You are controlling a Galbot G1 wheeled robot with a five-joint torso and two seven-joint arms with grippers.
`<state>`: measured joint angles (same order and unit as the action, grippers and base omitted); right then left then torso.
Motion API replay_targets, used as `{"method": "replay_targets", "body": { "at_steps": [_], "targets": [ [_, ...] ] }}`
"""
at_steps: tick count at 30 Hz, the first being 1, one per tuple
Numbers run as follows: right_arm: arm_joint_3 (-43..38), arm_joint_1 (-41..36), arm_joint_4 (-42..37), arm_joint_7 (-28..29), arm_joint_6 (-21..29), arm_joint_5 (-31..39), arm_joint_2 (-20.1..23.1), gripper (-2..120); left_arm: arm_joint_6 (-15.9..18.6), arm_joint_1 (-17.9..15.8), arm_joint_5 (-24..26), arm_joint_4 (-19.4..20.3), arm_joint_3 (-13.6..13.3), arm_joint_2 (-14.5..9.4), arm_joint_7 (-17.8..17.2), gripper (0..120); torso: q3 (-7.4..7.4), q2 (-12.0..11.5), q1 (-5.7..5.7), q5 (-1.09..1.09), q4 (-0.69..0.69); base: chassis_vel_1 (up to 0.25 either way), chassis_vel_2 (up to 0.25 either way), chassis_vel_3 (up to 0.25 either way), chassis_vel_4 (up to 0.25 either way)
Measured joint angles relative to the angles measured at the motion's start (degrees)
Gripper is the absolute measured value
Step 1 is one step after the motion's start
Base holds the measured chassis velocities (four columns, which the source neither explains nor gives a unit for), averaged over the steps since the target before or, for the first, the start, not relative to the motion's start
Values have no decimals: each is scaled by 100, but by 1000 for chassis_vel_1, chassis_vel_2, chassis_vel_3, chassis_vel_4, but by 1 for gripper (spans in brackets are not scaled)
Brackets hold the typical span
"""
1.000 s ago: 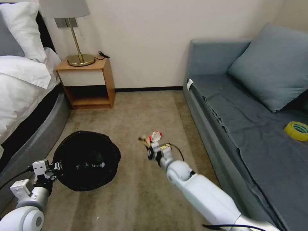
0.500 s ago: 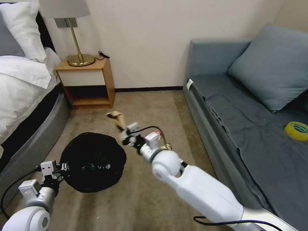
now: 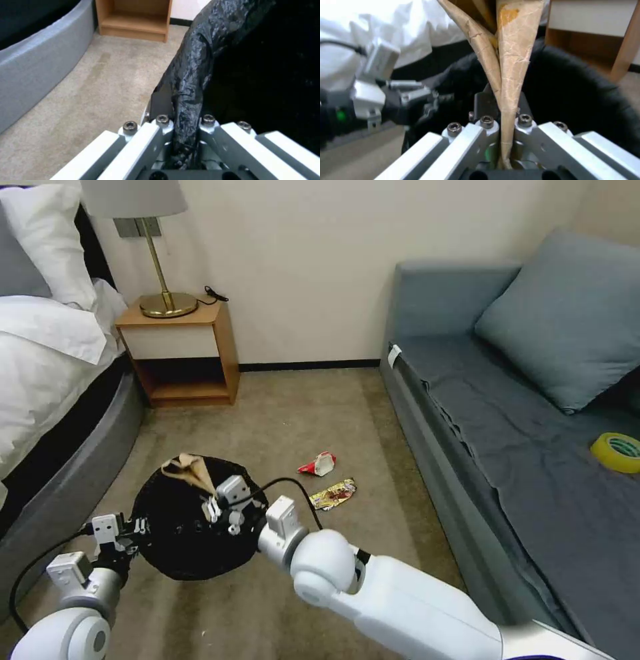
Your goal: Pick up the trash bin, then pick up the garbage on the floor and place it into the trash bin.
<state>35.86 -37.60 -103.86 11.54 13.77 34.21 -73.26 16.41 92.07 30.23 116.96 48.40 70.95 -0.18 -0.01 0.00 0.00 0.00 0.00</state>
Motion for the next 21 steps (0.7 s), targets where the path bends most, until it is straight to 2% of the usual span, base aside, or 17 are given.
{"method": "replay_targets", "body": {
  "at_steps": [10,12,16,17,21],
  "targets": [
    [99,-159,269,83,27,-208,-52,0,10,20,-8,63,-39,38,-8,2,0,0,0,1,0,0,0,0,0],
    [110,-179,324,126,54,-249,-58,3,13,21,-9,73,-46,46,-8,2,0,0,0,0,0,0,0,0,0],
    [111,-208,400,242,186,-300,-45,20,14,30,-4,95,-58,53,-6,2,0,0,0,0,0,0,0,0,0],
    [111,-208,400,242,186,-300,-45,20,14,30,-4,95,-58,53,-6,2,0,0,0,0,0,0,0,0,0],
    [102,-210,384,333,272,-301,-12,39,14,33,13,99,-64,53,-3,2,0,0,0,0,0,0,0,0,0]
  ]
}}
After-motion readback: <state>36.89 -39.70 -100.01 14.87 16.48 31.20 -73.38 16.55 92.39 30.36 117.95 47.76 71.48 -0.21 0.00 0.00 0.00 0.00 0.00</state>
